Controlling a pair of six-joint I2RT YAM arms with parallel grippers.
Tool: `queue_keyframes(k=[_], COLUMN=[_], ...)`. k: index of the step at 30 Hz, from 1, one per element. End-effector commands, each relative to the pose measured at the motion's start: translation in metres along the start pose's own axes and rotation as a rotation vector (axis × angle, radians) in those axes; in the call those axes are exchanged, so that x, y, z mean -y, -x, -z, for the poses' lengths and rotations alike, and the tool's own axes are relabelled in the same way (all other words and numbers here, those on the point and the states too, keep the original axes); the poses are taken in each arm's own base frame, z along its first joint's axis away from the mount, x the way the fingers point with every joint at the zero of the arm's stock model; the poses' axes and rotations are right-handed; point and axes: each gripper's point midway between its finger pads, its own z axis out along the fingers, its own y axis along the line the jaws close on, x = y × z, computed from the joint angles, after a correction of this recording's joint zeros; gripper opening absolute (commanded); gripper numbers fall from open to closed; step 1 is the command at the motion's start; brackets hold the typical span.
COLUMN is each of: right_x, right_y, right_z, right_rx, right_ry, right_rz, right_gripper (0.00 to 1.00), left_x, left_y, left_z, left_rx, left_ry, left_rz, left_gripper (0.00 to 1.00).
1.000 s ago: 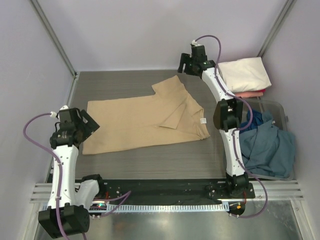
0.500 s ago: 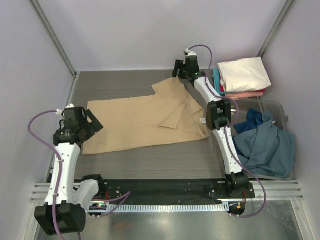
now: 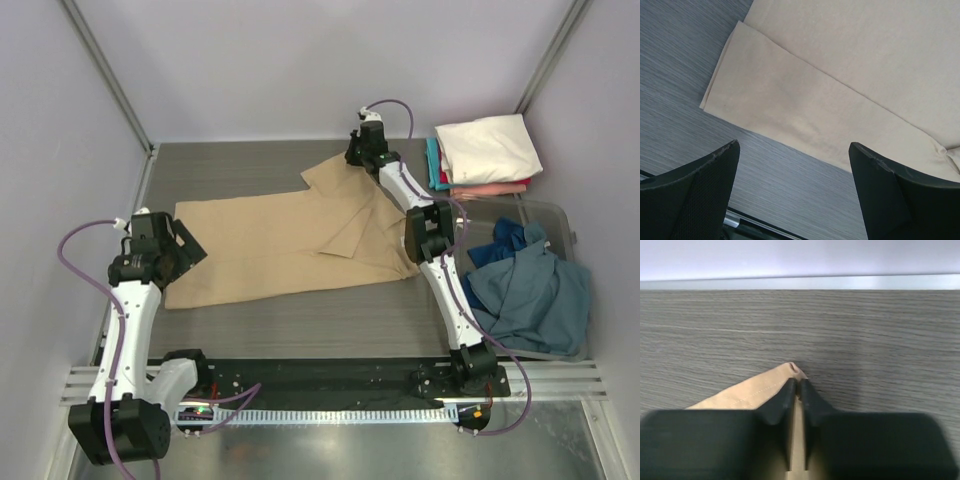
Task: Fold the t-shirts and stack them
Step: Fold the tshirt
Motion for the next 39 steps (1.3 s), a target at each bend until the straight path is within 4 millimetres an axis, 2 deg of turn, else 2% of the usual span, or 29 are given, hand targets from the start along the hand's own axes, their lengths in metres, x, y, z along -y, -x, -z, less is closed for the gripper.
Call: queue_keyframes(k=[1, 2, 3, 5, 6, 9, 10, 11, 12, 13, 14, 15, 16, 17, 18, 19, 22, 25, 27, 30, 39], right_x=[-0.004, 0.0, -0.002, 0.001, -0.003, -0.001, 0.0, -0.001, -0.001, -0.002, 0.0, 0.0, -0.001, -0.004, -0.004, -0.007, -0.007, -0.007, -0.008, -0.009, -0.009], right_y=[0.008, 0.005, 0.011, 0.005, 0.016, 0.01, 0.011, 0.012, 0.011, 0.007, 0.004, 0.002, -0.002, 0.006, 0.005, 0.003, -0.001, 0.001, 0.004, 0.004, 0.004], right_z=[0.005, 0.005, 0.008, 0.008, 0.014, 0.019, 0.025, 0.028, 0.03, 0.034, 0.035, 0.038, 0.038, 0.038, 0.038, 0.039, 0.039, 0.04, 0.04, 0.04, 0.04], right_rx=[0.016, 0.011, 0.022, 0.021, 0.039, 0.047, 0.056, 0.059, 0.057, 0.043, 0.035, 0.027, 0.016, 0.041, 0.039, 0.03, 0.021, 0.021, 0.026, 0.024, 0.022], right_ry=[-0.007, -0.021, -0.021, -0.023, -0.016, -0.015, -0.012, -0.009, -0.007, -0.002, -0.002, 0.003, 0.008, 0.024, 0.031, 0.047, 0.056, 0.063, 0.067, 0.074, 0.082], right_rz=[0.011, 0.02, 0.025, 0.034, 0.039, 0.047, 0.048, 0.051, 0.051, 0.049, 0.049, 0.045, 0.04, 0.037, 0.029, 0.026, 0.017, 0.004, -0.004, -0.007, -0.014], right_gripper=[0.09, 0.02, 0.01, 0.01, 0.01, 0.01, 0.01, 0.01, 0.01, 0.01, 0.01, 0.01, 0.01, 0.01, 0.01, 0.01, 0.01, 0.01, 0.01, 0.01, 0.01], left_x=[-0.001, 0.001, 0.002, 0.01, 0.011, 0.016, 0.027, 0.029, 0.025, 0.028, 0.034, 0.042, 0.043, 0.041, 0.03, 0.042, 0.044, 0.045, 0.054, 0.046, 0.043], left_y=[0.008, 0.011, 0.014, 0.029, 0.038, 0.074, 0.097, 0.104, 0.104, 0.118, 0.137, 0.157, 0.162, 0.169, 0.162, 0.177, 0.184, 0.182, 0.177, 0.171, 0.144], left_z=[-0.003, -0.004, -0.005, -0.01, -0.012, -0.033, -0.032, -0.04, -0.07, -0.094, -0.09, -0.115, -0.132, -0.145, -0.177, -0.184, -0.216, -0.241, -0.249, -0.263, -0.294], left_rx=[0.027, 0.029, 0.035, 0.058, 0.082, 0.13, 0.164, 0.149, 0.072, 0.05, 0.092, 0.084, 0.056, 0.041, -0.018, -0.005, -0.035, -0.056, -0.085, -0.081, -0.132], left_ry=[0.02, 0.018, 0.021, 0.018, 0.032, 0.11, 0.098, 0.107, 0.148, 0.167, 0.13, 0.083, 0.075, 0.078, 0.107, 0.049, 0.021, 0.021, -0.028, 0.012, 0.015], left_rz=[-0.016, -0.022, -0.018, -0.004, 0.002, 0.013, 0.024, 0.035, 0.056, 0.066, 0.078, 0.065, 0.06, 0.065, 0.073, 0.079, 0.075, 0.067, 0.071, 0.091, 0.089], left_gripper=[0.9, 0.9, 0.9, 0.88, 0.86, 0.87, 0.87, 0.87, 0.86, 0.85, 0.84, 0.84, 0.82, 0.8, 0.76, 0.74, 0.71, 0.71, 0.7, 0.65, 0.6])
